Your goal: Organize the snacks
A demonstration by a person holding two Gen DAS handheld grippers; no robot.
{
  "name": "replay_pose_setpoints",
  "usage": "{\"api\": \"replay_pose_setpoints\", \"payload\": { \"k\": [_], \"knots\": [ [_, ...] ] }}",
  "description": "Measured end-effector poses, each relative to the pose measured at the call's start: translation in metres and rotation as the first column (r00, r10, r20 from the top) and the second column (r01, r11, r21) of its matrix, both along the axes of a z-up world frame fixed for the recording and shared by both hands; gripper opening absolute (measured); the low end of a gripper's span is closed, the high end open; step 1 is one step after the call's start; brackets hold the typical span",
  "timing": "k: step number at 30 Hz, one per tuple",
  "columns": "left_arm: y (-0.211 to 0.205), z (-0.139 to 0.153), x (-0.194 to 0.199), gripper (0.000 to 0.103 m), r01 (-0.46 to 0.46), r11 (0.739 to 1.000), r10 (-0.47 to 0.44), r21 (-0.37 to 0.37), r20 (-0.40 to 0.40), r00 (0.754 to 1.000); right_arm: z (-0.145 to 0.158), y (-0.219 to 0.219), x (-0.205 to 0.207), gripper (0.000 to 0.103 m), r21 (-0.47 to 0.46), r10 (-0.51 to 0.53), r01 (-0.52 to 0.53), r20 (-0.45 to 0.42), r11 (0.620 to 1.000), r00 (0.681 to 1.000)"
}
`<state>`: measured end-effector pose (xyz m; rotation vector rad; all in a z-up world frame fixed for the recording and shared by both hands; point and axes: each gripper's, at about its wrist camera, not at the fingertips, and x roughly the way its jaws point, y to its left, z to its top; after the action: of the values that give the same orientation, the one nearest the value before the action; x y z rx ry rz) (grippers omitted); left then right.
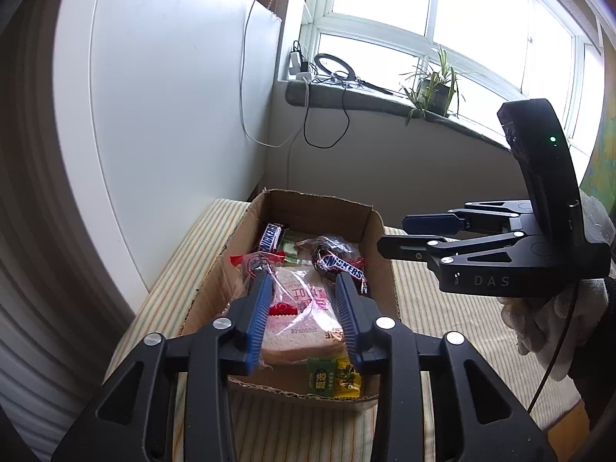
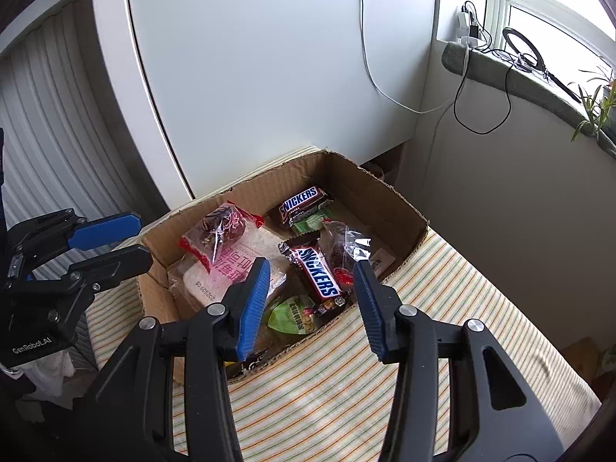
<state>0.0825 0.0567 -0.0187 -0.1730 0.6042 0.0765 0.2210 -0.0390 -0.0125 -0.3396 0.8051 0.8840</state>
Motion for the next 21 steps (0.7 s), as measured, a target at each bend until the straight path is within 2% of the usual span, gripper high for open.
{"api": "replay_pose_setpoints", "payload": {
  "k": [4,6,10,11,13,14,15,21],
  "knots": [
    [-0.004,0.0,-0.01,0.039,-0.012,1.0,0.012,0.001,0.012,1.0,0.011,-0.016,-0.022,0.065,0.03,-0.05,0.048,0.067,0.998,0.996],
    [-0.006,0.0,-0.016,0.052,-0.028,1.0,0.028,-0.002,0.019,0.999,0.015,-0.024,-0.034,0.067,0.042,-0.066,0.063,0.093,0.997,0.993],
    [-0.013,0.002,-0.027,0.058,-0.061,0.998,0.061,0.015,0.033,0.998,0.021,-0.038,-0.053,0.067,0.045,-0.107,0.102,0.135,0.994,0.985],
    [-0.014,0.003,-0.03,0.063,-0.071,0.997,0.07,0.022,0.039,0.997,0.023,-0.042,-0.057,0.067,0.053,-0.116,0.11,0.137,0.993,0.984],
    [-0.016,0.005,-0.038,0.067,-0.091,0.996,0.09,0.02,0.055,0.994,0.025,-0.051,-0.065,0.077,0.071,-0.148,0.139,0.146,0.988,0.978],
    [-0.016,0.006,-0.041,0.068,-0.1,0.995,0.099,0.016,0.062,0.993,0.026,-0.056,-0.069,0.093,0.084,-0.169,0.157,0.16,0.984,0.973],
    [-0.016,0.007,-0.044,0.069,-0.108,0.994,0.107,0.013,0.066,0.992,0.027,-0.061,-0.074,0.101,0.101,-0.192,0.176,0.178,0.979,0.965],
    [-0.023,0.006,-0.053,0.072,-0.136,0.99,0.133,0.044,0.06,0.989,0.026,-0.078,-0.089,0.102,0.117,-0.237,0.217,0.196,0.969,0.952]
  ]
}}
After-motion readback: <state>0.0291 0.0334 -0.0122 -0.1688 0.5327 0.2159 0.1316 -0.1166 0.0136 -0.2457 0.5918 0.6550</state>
